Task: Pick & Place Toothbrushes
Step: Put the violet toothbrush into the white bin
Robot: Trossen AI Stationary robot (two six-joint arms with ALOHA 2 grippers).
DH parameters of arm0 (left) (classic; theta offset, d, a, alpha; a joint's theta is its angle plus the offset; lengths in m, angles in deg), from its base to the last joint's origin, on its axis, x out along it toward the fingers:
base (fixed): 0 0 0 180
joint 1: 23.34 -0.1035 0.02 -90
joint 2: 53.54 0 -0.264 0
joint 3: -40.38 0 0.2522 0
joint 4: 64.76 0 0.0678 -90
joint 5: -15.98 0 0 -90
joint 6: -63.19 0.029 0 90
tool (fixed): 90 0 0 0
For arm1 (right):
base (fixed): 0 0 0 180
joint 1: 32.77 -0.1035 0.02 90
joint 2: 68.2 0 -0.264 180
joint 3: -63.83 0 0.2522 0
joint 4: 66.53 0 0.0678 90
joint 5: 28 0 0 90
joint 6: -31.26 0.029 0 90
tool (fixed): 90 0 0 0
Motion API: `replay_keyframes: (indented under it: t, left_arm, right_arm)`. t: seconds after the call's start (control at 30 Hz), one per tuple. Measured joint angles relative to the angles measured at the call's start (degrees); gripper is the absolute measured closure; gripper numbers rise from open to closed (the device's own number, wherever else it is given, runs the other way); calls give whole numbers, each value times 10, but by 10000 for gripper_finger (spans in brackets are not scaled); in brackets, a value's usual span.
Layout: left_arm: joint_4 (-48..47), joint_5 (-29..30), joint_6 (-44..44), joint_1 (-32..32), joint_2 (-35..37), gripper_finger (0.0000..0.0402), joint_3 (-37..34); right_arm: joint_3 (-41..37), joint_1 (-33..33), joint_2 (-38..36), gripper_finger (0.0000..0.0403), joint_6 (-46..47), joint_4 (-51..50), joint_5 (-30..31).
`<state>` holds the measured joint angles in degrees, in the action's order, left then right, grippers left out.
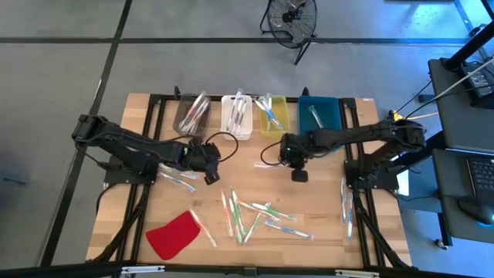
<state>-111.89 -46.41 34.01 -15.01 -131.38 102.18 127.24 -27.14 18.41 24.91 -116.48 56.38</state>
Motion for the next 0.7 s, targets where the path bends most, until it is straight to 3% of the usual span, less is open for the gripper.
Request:
replay_keyframes:
  t: [0.33, 0.7]
  left_arm:
    - [180, -1, 50, -27, 0, 190, -65]
    - [415, -2, 144, -37, 0, 190, -114]
  right_arm:
    - [-120, -26, -119, 380, 91, 129, -11]
    - [-216, -40, -164, 375, 106, 419, 42]
